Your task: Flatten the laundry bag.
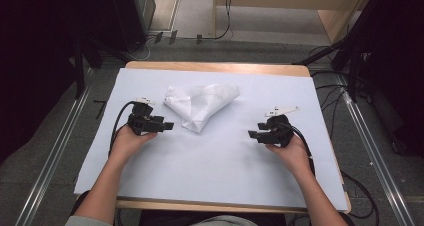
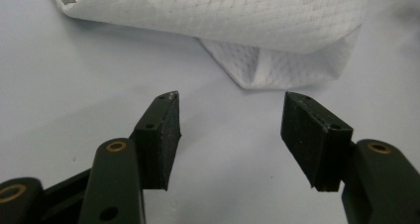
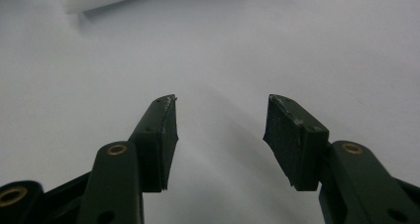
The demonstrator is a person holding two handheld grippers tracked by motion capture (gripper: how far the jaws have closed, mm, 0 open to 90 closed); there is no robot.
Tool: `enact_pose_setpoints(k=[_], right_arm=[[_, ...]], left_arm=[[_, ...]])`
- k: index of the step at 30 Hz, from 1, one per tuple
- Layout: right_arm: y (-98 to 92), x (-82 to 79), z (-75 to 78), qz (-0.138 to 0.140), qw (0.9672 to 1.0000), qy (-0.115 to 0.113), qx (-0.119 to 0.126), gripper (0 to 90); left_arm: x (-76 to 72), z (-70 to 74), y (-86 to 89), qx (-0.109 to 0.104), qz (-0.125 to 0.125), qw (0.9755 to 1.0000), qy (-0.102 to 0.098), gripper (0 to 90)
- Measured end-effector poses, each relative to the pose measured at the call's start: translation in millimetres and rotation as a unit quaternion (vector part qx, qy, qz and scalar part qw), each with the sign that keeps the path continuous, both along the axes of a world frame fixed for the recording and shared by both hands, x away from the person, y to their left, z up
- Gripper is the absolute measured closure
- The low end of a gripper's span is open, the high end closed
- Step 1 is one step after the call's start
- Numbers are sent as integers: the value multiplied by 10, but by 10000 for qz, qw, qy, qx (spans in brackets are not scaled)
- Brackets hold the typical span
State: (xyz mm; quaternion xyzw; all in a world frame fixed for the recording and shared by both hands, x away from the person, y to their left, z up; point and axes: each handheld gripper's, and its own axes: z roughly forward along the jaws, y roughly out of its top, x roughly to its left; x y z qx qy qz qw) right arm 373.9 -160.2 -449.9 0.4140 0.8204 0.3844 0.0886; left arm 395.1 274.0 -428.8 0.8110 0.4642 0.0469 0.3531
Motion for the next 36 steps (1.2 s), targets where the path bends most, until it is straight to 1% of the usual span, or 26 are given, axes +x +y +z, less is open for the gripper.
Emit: enact_pose_setpoints(k=[3, 5, 7, 9, 10, 11, 12, 13, 14, 17, 19, 21, 22, 23, 24, 25, 26, 27, 28, 30, 31, 32, 33, 34, 35, 36], right_arm=[[5, -5, 7, 2, 10000, -17, -23, 477], [7, -11, 10, 16, 10000, -35, -23, 475], [7, -14, 10, 21, 10000, -33, -30, 475], [7, -18, 6, 15, 10000, 35, -81, 473], [6, -16, 4, 23, 9999, 54, -102, 473], [8, -15, 4, 27, 9999, 66, -92, 473], [9, -11, 2, 50, 9999, 48, -79, 473], [12, -9, 2, 67, 9999, 27, -88, 473], [17, -13, 7, 50, 9999, 40, -88, 473], [26, -22, 10, 82, 9999, 24, -86, 473], [33, -24, 4, 112, 9999, 24, -118, 473], [36, -28, 2, 116, 9998, 39, -134, 472], [40, -33, 0, 120, 9998, 21, -147, 472], [40, -33, 0, 120, 9998, 21, -147, 472], [38, -45, 5, 103, 9999, 32, -132, 472], [38, -45, 5, 103, 9999, 32, -132, 472], [31, -48, 9, 109, 9998, 20, -143, 472], [22, -48, 8, 108, 9998, -24, -148, 472], [6, -56, 10, 61, 9999, 4, -137, 472], [-16, -59, 6, 37, 9999, -2, -133, 472], [-16, -59, 6, 37, 9999, -2, -133, 472], [-26, -61, 6, 18, 9999, -5, -153, 473], [-42, -68, 6, -29, 9999, 1, -141, 473], [-42, -68, 6, -29, 9999, 1, -141, 473], [-50, -69, 6, -41, 9999, -3, -146, 473], [-60, -73, 5, -60, 9999, -20, -136, 473]], left_arm=[[77, 62, 3, -20, 75, 10000, -50, 407], [121, 108, -5, 117, 100, 9998, -145, 405], [153, 129, -14, 82, 131, 9998, -145, 396], [235, 175, -22, -4, 150, 9997, -182, 393], [332, 214, -37, 18, 188, 9996, -198, 392], [332, 214, -37, 18, 188, 9996, -198, 393], [435, 232, -51, -4, 192, 9996, -218, 392], [487, 227, -53, -21, 222, 9995, -233, 391], [540, 216, -53, -23, 246, 9995, -184, 384], [673, 126, -68, 155, 344, 9989, -264, 341], [750, 45, -78, 152, 409, 9987, -256, 323], [781, 0, -83, 173, 432, 9986, -240, 304], [831, -97, -95, 214, 456, 9986, -170, 303], [831, -97, -95, 214, 456, 9986, -170, 304], [871, -186, -95, 179, 461, 9988, 18, 312], [871, -186, -95, 179, 461, 9988, 18, 337], [873, -212, -93, 95, 450, 9989, 9, 337], [870, -222, -93, 86, 455, 9989, -28, 362], [852, -238, -96, 117, 469, 9988, -94, 489], [826, -262, -93, 144, 481, 9985, -239, 582], [826, -262, -93, 144, 481, 9985, -239, 634], [818, -271, -91, 169, 474, 9983, -292, 634], [808, -281, -88, 285, 526, 9974, -398, 740], [808, -281, -88, 285, 526, 9974, -398, 779], [805, -287, -83, 286, 565, 9971, -411, 779], [817, -300, -61, 83, 536, 9981, -292, 886]])
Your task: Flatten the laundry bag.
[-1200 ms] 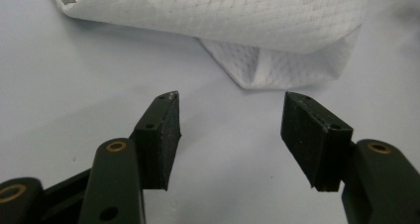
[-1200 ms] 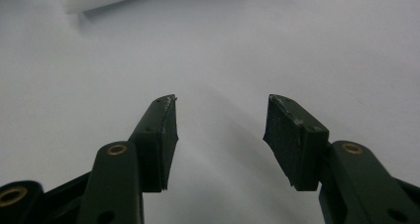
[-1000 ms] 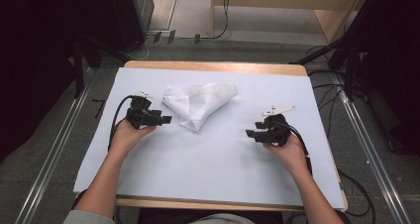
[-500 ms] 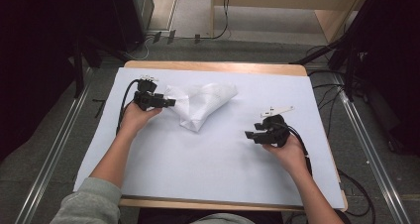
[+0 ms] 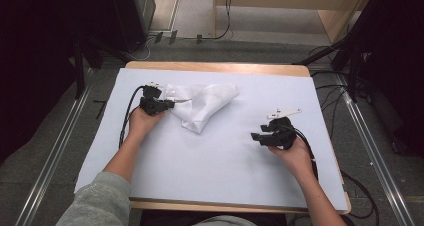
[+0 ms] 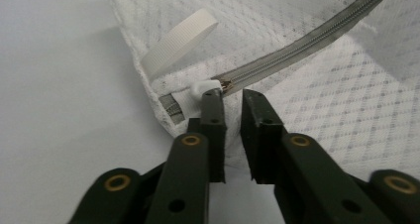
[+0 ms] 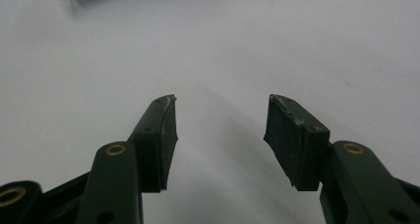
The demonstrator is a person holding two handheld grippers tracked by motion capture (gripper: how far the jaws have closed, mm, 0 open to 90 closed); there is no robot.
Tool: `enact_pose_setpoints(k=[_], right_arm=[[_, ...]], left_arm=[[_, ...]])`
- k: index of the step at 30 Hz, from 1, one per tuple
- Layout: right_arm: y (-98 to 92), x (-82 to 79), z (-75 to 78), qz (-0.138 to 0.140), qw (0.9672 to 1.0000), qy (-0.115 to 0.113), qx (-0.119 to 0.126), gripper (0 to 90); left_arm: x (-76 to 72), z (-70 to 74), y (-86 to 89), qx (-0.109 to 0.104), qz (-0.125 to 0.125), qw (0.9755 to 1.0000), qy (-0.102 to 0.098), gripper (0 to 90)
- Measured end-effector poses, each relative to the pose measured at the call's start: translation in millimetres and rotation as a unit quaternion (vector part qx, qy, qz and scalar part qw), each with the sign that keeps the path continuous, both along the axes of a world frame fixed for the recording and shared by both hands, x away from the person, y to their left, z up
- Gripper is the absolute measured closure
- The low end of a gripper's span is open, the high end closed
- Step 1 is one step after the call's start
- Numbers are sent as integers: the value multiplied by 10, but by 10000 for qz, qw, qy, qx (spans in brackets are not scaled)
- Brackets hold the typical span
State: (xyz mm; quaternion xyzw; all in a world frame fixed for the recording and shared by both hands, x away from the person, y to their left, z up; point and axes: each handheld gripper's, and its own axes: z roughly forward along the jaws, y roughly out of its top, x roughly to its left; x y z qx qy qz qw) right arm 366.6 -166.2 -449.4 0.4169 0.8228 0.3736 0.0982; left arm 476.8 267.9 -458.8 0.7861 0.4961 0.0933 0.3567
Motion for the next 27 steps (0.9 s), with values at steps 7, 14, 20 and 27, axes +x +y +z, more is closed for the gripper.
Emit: enact_pose_setpoints(k=[7, 14, 20, 27], right_arm=[[-25, 3, 2, -47, 10000, -11, 5, 473], [-53, 10, 11, -103, 9999, -5, 1, 474], [-95, 10, 41, -238, 9997, -36, 44, 479], [-201, 8, 116, -483, 9988, -40, 86, 502]], left_arm=[[-7, 134, 15, -360, 18, 9993, 52, 900], [-160, 543, -233, -619, -450, 9965, -324, 900], [-314, 740, -517, -681, -889, 9925, -493, 900], [-489, 781, -936, -800, -1418, 9855, -469, 900]])
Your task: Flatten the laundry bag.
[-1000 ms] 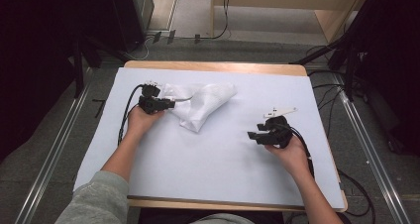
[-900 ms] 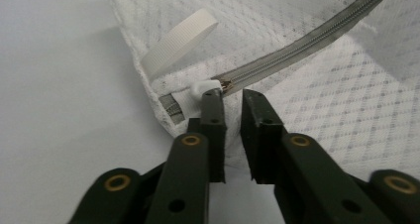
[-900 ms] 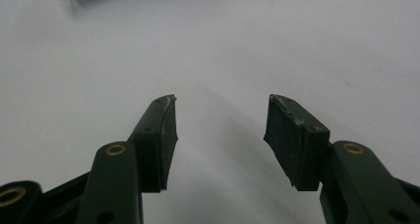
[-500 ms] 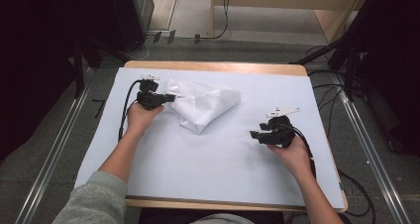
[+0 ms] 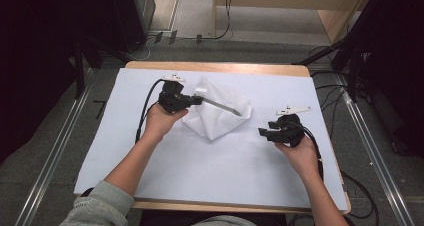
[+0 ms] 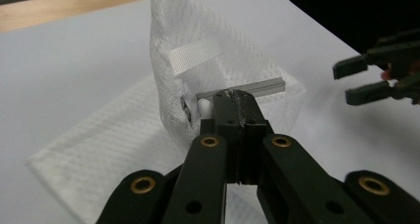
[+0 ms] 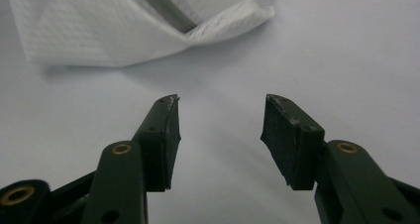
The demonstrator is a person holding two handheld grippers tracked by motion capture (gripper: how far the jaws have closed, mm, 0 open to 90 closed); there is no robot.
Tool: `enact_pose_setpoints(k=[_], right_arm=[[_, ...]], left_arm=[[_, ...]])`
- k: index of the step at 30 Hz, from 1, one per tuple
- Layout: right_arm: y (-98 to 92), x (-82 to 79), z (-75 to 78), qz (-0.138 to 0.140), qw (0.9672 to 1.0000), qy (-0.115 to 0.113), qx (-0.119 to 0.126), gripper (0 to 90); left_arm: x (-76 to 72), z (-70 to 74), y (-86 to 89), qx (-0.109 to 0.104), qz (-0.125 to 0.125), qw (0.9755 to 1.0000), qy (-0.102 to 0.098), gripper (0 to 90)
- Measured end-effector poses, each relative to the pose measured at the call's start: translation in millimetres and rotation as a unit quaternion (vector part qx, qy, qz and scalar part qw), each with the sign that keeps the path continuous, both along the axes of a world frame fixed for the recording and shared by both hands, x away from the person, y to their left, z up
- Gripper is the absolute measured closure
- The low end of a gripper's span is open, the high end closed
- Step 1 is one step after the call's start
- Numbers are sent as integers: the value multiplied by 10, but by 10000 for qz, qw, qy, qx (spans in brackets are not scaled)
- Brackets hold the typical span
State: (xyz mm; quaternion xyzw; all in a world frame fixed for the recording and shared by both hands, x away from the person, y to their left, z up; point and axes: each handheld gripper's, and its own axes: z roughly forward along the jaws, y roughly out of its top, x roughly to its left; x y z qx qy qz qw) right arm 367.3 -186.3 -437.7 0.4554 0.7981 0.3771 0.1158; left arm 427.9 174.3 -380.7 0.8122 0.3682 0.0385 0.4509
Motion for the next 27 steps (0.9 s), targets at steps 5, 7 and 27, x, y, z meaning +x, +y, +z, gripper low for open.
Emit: enact_pose_setpoints(k=[5, 7, 27], right_arm=[[-135, 6, 34, -198, 9998, -71, 1, 507], [-194, 5, 43, -293, 9995, -87, 9, 512], [-375, -30, 31, -569, 9984, 16, 52, 554]], left_arm=[[-121, -45, -238, 22, -306, 9995, 10, 900], [-168, -80, -312, -19, -401, 9992, 70, 900], [-708, 214, -525, 73, -1274, 9918, 17, 634]])
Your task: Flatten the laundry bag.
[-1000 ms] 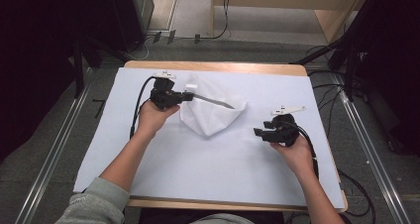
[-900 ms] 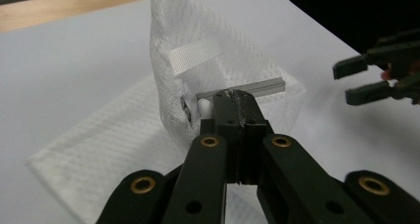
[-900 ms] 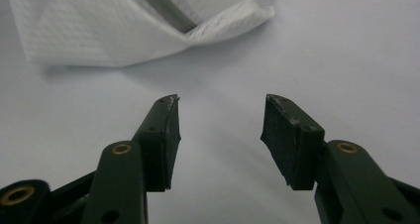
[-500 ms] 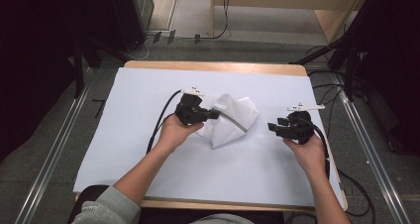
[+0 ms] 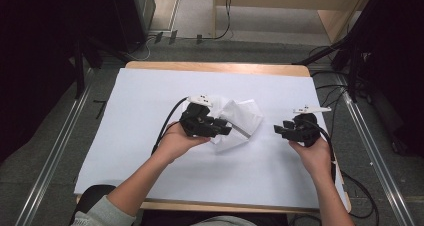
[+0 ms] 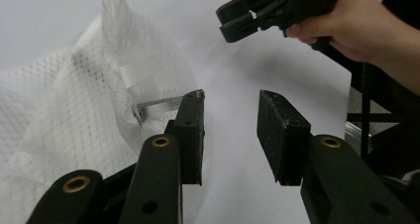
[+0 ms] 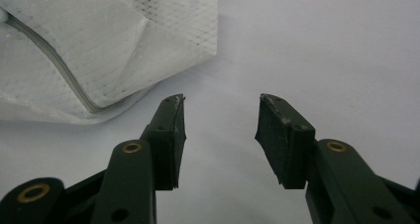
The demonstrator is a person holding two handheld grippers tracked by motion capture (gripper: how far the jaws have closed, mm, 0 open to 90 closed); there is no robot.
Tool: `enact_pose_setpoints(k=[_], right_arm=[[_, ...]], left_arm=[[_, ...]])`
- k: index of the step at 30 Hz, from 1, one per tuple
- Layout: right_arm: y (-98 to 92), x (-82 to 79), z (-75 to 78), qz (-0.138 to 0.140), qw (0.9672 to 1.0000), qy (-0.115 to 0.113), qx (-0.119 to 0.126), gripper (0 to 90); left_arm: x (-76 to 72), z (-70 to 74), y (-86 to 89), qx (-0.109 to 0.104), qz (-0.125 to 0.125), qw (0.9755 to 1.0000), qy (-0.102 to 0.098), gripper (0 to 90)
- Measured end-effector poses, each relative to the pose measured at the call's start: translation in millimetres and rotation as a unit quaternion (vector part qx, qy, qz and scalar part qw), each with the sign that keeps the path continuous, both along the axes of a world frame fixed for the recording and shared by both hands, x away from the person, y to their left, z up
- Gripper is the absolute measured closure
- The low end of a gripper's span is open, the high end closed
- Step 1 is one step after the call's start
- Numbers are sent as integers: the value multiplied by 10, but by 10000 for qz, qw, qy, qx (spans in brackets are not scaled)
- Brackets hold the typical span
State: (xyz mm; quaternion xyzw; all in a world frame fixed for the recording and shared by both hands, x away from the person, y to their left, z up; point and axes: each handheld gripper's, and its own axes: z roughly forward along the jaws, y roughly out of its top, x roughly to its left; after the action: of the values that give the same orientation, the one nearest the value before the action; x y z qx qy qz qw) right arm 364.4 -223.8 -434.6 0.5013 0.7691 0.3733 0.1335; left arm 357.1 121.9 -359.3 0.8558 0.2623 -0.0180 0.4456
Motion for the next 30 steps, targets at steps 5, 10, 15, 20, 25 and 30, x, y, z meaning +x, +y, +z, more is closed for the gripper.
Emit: enact_pose_setpoints(k=[5, 10, 15, 20, 25, 30], right_arm=[[-13, -16, 7, -18, 10000, 16, 10, 581], [5, -9, -1, 14, 10000, 34, 23, 584], [30, -5, -12, 63, 10000, 61, 8, 584], [32, -5, -21, 99, 9999, 74, -13, 584], [7, -14, -17, 63, 10000, 56, 3, 584], [-32, -21, -14, -7, 10000, 37, 13, 584]], left_arm=[[48, 60, 216, 107, 239, 9996, -73, 689], [265, -65, 421, 189, 582, 9980, 125, 900], [489, -339, 477, 313, 975, 9938, 433, 900], [605, -532, 336, 247, 995, 9925, 667, 900], [540, -544, 157, 236, 737, 9949, 640, 900], [426, -493, 13, 124, 475, 9970, 601, 900]])
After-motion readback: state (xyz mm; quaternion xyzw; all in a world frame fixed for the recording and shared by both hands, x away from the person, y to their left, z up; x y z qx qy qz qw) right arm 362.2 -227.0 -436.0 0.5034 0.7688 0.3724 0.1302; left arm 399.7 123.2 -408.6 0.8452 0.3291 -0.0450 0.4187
